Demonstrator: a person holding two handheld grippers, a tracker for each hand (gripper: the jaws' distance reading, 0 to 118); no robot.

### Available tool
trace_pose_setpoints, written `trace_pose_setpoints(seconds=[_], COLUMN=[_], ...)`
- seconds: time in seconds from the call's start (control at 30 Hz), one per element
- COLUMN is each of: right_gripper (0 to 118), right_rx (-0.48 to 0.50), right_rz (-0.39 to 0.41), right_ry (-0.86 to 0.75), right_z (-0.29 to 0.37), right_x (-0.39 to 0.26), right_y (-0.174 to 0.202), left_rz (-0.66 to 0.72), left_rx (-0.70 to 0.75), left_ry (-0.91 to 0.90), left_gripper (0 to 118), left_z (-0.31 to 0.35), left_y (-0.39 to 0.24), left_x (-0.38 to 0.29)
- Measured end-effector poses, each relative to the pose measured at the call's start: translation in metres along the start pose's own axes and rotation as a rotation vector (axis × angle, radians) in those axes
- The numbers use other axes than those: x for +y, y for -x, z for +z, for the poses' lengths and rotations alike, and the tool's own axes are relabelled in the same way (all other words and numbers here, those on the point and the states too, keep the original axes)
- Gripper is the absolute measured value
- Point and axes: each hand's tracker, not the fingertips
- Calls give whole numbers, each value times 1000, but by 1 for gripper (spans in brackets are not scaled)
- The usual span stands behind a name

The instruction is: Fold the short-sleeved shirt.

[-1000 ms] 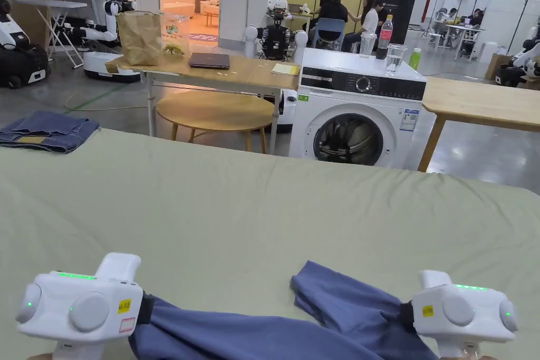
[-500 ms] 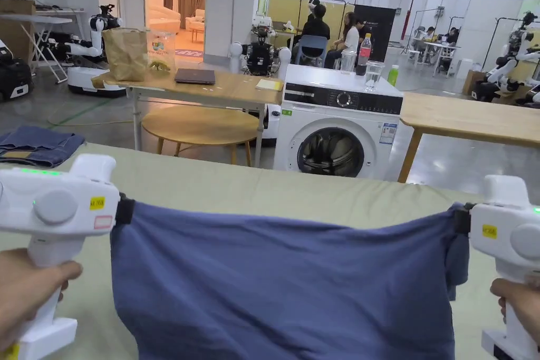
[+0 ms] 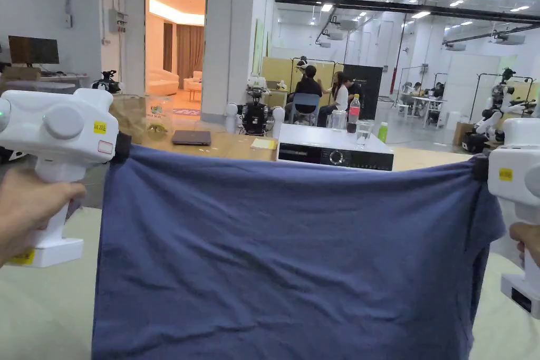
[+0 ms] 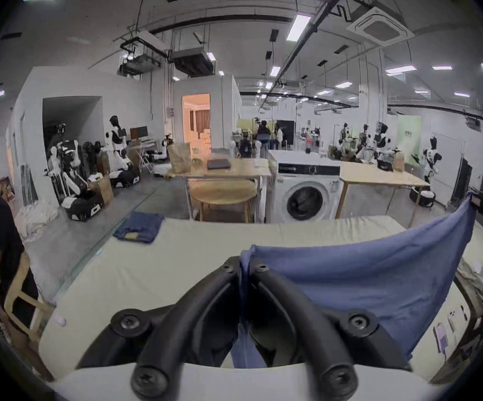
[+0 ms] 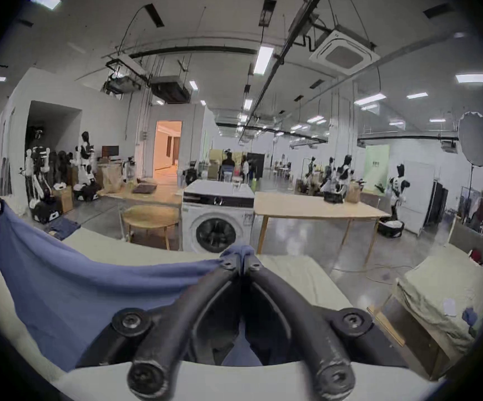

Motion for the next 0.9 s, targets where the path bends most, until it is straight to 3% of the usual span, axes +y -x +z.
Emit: trace_pose_setpoints(seconds=[0.5, 0.73, 0.9], right_gripper=[0, 0, 0], right_rx=[-64, -72, -76], right_rz=[7, 53, 67], right_ry=[-148, -139, -68], right_z=[-3, 2, 10], right_x=[105, 70, 9], right_y=[10, 11, 9], left_rz=[-35, -56, -54], left_rx=[61, 68, 43], left_ry=[-136, -134, -92], left_gripper=[0, 0, 0], left_z=[15, 10, 4], left_y=[2, -2, -3], left_x=[112, 81, 17])
